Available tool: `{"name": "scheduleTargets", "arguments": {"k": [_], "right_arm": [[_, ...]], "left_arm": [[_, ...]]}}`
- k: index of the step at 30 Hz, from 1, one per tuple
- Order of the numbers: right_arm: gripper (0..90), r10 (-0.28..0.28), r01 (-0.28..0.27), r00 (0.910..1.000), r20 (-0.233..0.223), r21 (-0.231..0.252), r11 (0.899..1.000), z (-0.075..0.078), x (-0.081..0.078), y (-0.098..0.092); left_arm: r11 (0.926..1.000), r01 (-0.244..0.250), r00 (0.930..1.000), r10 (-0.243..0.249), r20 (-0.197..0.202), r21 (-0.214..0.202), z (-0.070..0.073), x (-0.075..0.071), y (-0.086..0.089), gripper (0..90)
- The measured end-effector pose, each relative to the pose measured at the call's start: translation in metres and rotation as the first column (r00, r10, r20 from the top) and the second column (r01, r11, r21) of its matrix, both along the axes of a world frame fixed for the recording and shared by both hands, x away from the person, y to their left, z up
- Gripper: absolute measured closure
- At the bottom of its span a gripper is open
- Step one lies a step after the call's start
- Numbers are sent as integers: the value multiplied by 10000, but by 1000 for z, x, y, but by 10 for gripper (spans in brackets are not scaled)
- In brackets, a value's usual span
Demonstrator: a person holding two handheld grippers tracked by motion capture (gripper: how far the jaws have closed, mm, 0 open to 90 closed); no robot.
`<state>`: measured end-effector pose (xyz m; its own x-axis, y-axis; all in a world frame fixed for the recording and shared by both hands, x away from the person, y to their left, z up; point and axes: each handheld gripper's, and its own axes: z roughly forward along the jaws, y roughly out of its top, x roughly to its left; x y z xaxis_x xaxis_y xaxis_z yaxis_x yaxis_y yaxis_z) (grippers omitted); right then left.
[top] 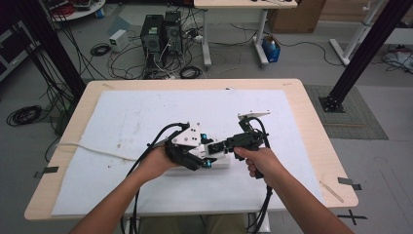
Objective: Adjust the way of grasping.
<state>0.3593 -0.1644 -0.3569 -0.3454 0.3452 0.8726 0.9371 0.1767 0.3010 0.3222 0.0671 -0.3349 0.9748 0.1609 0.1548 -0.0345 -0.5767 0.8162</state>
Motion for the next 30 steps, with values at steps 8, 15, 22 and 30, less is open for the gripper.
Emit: {"name": "scheduleTargets", "arguments": {"k": [8, 15, 22, 30], "right_arm": [[602, -180, 185, 9995, -252, 174, 9997, -5, 1, -4], [621, -307, 318, 9987, 396, -269, 9991, -4, -1, -3], [621, 33, 128, 9885, 1509, -1056, 9943, -5, -1, -11], [621, -36, 436, 9727, 2319, -1679, 9848, -5, 3, -21]], "left_arm": [[9999, -1, 9988, -5, 490, 114, 0, -3, -1, 425], [9983, -559, 9984, 558, 42, 152, -3, 0, -3, 339], [9801, -1650, 9768, 1779, -1190, 1104, -15, 8, 23, 191], [9408, -2846, 9286, 3183, -1907, 1844, -15, 13, 67, 191]]}}
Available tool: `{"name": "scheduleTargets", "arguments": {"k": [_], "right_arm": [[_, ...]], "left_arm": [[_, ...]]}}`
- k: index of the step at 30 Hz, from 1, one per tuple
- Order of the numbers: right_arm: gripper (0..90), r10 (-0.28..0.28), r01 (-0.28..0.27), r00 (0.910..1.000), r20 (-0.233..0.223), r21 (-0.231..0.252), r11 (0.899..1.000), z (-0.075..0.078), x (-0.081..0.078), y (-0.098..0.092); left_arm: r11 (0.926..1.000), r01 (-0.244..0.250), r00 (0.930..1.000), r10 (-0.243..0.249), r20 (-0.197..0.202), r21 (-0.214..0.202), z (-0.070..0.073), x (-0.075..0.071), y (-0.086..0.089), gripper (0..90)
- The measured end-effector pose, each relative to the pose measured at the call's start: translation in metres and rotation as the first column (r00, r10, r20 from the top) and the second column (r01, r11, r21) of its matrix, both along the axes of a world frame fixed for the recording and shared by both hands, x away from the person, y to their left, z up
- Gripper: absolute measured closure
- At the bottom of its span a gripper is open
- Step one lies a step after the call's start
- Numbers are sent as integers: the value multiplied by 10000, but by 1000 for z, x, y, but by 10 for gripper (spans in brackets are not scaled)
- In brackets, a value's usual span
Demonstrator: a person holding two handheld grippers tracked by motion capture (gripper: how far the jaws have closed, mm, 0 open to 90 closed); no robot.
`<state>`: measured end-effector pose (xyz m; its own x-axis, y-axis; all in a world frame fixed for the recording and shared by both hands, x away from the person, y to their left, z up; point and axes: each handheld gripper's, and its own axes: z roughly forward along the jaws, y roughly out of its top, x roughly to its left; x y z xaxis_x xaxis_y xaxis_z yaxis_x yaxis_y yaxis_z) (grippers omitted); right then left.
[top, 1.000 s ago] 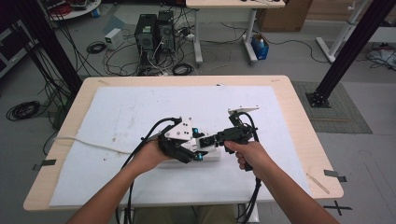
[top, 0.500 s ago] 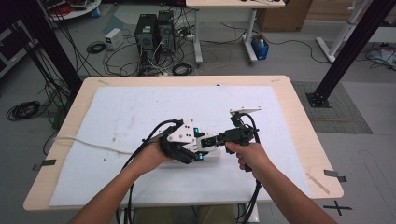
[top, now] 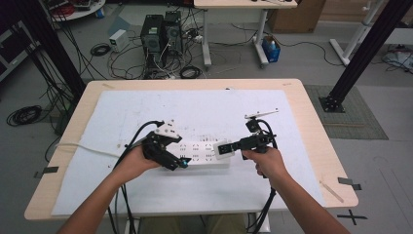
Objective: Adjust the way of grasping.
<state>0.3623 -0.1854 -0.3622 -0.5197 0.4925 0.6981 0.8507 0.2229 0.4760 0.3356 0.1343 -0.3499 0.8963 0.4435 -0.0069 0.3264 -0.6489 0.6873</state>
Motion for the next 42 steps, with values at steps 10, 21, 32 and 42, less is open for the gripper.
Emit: {"name": "scheduleTargets", "arguments": {"k": [10, 21, 32, 42], "right_arm": [[621, 769, -599, 9895, 1223, -1365, 9888, 20, -1, -4], [621, 2009, -1230, 9519, 2312, -3123, 9420, 44, -2, -8], [621, 2913, -1289, 9272, 2356, -5294, 8385, 60, -5, 1], [621, 2746, -981, 9324, 2349, -5669, 8179, 67, -5, -11]], "left_arm": [[9703, -581, 9931, 802, -858, 2347, -3, 8, 42, 191], [9319, -804, 9805, 1378, -1402, 3536, 2, 17, 71, 192], [9281, -1372, 9778, 1827, -1022, 3462, 11, 15, 76, 192], [9275, -1405, 9737, 1928, -1214, 3463, 8, 15, 82, 192]]}}
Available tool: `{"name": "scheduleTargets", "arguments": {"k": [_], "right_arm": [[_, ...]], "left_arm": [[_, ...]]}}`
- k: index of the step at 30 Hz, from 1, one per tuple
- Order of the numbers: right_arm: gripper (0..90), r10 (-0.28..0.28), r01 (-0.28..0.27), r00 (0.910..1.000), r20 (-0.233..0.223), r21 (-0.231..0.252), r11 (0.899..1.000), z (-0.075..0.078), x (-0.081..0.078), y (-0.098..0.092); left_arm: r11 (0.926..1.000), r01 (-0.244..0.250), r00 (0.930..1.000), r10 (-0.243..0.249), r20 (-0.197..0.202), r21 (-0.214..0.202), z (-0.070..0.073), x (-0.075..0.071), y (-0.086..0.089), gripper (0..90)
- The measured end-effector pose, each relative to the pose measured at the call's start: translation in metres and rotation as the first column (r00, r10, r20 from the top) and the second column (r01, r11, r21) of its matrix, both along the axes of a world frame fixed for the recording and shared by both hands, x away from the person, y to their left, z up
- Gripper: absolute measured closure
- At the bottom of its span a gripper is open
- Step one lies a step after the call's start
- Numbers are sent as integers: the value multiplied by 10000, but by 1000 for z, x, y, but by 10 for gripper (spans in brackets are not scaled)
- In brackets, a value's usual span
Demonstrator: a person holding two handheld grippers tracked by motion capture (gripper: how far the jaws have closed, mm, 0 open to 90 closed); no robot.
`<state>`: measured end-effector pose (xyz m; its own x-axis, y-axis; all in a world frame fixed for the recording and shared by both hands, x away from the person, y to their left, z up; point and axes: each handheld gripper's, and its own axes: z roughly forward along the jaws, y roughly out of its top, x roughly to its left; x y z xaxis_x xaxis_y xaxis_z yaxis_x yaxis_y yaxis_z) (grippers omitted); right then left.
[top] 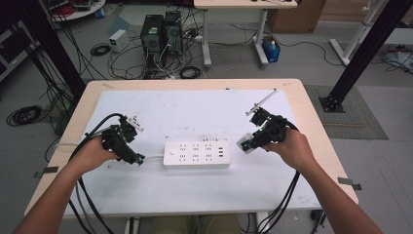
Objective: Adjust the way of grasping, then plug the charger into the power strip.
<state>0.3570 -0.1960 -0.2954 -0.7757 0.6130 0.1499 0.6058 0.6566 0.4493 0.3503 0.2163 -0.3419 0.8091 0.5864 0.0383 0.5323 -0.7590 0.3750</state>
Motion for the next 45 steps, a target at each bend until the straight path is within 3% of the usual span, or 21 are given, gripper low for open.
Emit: {"name": "scheduleTargets", "arguments": {"k": [4, 10, 21, 25, 34, 45], "right_arm": [[620, 76, -76, 10000, -18, -216, 9997, 0, 1, 2], [620, 40, -42, 9998, -185, -124, 9999, 0, 4, 3], [620, 819, -825, 9964, -199, -302, 9961, 5, 15, 22], [620, 1146, -1164, 9928, -336, -607, 9913, 7, 25, 36], [620, 1658, -1700, 9846, -559, -804, 9822, 9, 45, 61], [621, 2517, -2579, 9651, -728, -953, 9615, -5, 60, 94]], "left_arm": [[9994, 336, 9993, -335, -141, 78, -3, -3, -2, 192], [9999, 138, 9998, -138, -117, 47, -3, -2, 0, 191], [10000, -73, 10000, 73, -68, 20, -7, 1, 8, 191], [10000, 22, 9999, -22, -139, -15, -12, 2, 10, 191], [9998, -196, 9998, 196, -72, -28, -14, 6, 16, 191], [9997, -223, 9996, 222, -179, -75, -23, 7, 13, 191]]}}
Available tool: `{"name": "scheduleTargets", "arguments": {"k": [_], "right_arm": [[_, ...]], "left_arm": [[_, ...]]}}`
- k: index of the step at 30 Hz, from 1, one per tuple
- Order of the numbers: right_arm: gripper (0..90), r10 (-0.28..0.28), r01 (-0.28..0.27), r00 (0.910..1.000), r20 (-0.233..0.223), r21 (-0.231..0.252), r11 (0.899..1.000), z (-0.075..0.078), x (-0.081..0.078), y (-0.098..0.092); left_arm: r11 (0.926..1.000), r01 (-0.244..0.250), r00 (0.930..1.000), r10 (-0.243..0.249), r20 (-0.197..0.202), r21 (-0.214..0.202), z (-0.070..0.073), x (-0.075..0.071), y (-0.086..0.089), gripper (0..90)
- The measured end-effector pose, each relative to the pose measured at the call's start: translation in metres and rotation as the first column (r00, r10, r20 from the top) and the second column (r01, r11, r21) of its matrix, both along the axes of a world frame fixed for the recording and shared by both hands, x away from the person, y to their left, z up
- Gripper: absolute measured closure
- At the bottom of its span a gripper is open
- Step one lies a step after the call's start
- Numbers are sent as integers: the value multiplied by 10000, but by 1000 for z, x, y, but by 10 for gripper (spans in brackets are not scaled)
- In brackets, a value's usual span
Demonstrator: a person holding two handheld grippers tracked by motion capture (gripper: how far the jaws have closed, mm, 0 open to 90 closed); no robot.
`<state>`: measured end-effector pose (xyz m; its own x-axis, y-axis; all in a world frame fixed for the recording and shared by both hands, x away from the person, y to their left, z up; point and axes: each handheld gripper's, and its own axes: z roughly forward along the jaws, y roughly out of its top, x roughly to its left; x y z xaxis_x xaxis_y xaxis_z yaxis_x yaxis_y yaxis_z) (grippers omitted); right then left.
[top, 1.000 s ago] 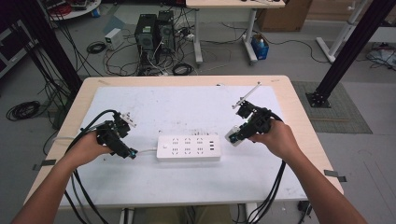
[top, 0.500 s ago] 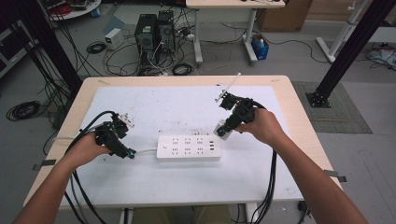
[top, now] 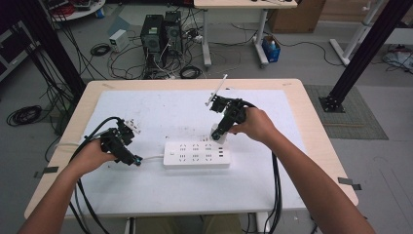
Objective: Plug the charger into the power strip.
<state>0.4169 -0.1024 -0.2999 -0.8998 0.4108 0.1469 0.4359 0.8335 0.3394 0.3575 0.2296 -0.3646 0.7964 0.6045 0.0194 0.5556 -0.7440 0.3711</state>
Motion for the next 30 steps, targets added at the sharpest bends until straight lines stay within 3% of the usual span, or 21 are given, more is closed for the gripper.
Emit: {"name": "scheduleTargets", "arguments": {"k": [8, 14, 18, 25, 28, 30], "right_arm": [[621, 836, -837, 9965, -43, -345, 9959, -23, 10, 20], [621, 1393, -1375, 9900, 209, -732, 9878, -36, 12, 29], [621, 1686, -1666, 9854, 247, -663, 9838, -39, 12, 33], [621, 3069, -3019, 9494, 660, -768, 9503, -46, 13, 37], [621, 3596, -3540, 9293, 839, -748, 9323, -49, 11, 37], [621, 4037, -3981, 9111, 832, -764, 9142, -52, 9, 38]], "left_arm": [[9999, -107, 9999, 107, -98, -74, -5, -1, 2, 191], [9999, -142, 9998, 142, -123, -66, -8, -1, 4, 191], [9999, -152, 9998, 151, -150, -55, -9, -1, 5, 191], [9998, -183, 9997, 181, -178, -84, -11, -1, 5, 191], [9998, -188, 9996, 187, -224, -58, -12, -1, 6, 191], [9997, -242, 9994, 239, -262, -84, -13, -1, 6, 191]]}}
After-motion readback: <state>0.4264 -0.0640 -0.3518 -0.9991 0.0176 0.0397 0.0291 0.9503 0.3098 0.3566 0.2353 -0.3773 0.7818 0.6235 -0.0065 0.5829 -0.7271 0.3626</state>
